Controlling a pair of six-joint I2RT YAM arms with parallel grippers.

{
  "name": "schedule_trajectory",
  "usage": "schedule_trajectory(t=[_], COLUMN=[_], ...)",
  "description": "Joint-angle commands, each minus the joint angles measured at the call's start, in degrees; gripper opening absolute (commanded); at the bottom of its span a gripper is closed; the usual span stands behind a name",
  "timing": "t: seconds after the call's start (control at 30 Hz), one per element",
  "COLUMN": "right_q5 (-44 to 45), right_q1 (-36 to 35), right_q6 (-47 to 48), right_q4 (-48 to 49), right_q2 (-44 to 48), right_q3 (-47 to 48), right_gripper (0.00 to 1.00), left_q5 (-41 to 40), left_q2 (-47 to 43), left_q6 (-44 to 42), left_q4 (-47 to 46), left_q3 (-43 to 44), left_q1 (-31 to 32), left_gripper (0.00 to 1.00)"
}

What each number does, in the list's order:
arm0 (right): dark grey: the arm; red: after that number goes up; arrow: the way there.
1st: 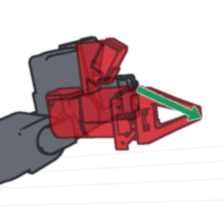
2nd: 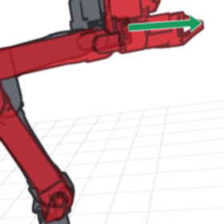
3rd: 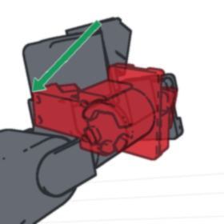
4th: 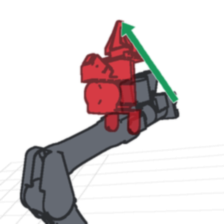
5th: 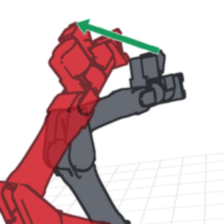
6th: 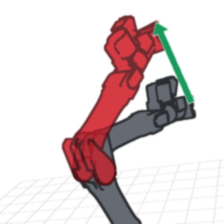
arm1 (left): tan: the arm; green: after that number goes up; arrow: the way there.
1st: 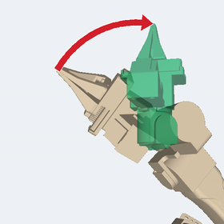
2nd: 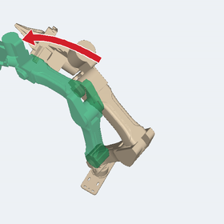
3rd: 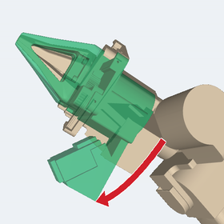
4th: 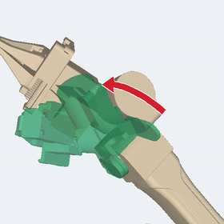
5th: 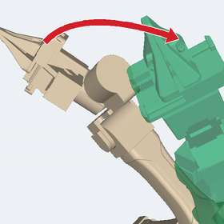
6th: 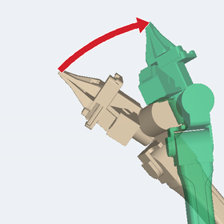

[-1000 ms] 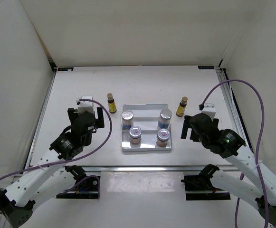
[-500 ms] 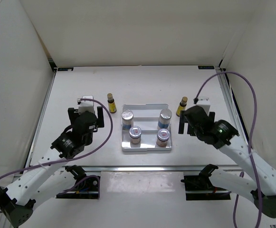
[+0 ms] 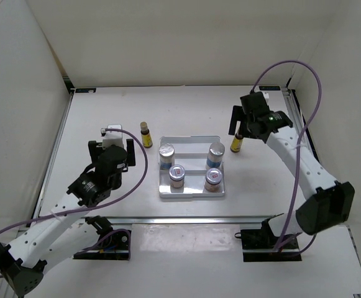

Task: Organize the condiment bottles

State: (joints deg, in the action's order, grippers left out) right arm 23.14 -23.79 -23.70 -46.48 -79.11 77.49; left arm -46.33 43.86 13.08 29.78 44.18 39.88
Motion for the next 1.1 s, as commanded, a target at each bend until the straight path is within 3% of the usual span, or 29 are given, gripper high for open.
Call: schedule_trajectory(t=[0.0,0.07,0.63,1.0,1.07], right_q5=[-5.46,-7.13,-11.27,-15.58,-14.88], right_q1=[2.08,3.39,10.43,11.05,10.44], right_q6=[2.26,2.79,5.16,4.63,4.11], right_q4=[2.27,3.05,8.69,9.3,9.3], right_q2=[-4.2,-7.1,-18.97,-20.73,-20.12], right_q3=[4.06,5.12,7.67,7.23,6.53], right_gripper=[0.93,0.87,0.78,0.44,0.33], left_q5=[-1.4,-1.4,-0.87,-1.4,-1.4], left_q2=[1.06,1.67,2.29,2.81,3.34], left_q6=[-0.25,-0.25,-1.83,-1.83,-1.83], left_q4=[-0.69,-0.69,-0.69,-0.69,-0.69], left_q3=[1.96,1.96,1.96,1.96,1.96], left_q1=[0.2,0.2,0.2,0.2,0.2], left_gripper=[1.0,1.0,1.0,1.0,1.0])
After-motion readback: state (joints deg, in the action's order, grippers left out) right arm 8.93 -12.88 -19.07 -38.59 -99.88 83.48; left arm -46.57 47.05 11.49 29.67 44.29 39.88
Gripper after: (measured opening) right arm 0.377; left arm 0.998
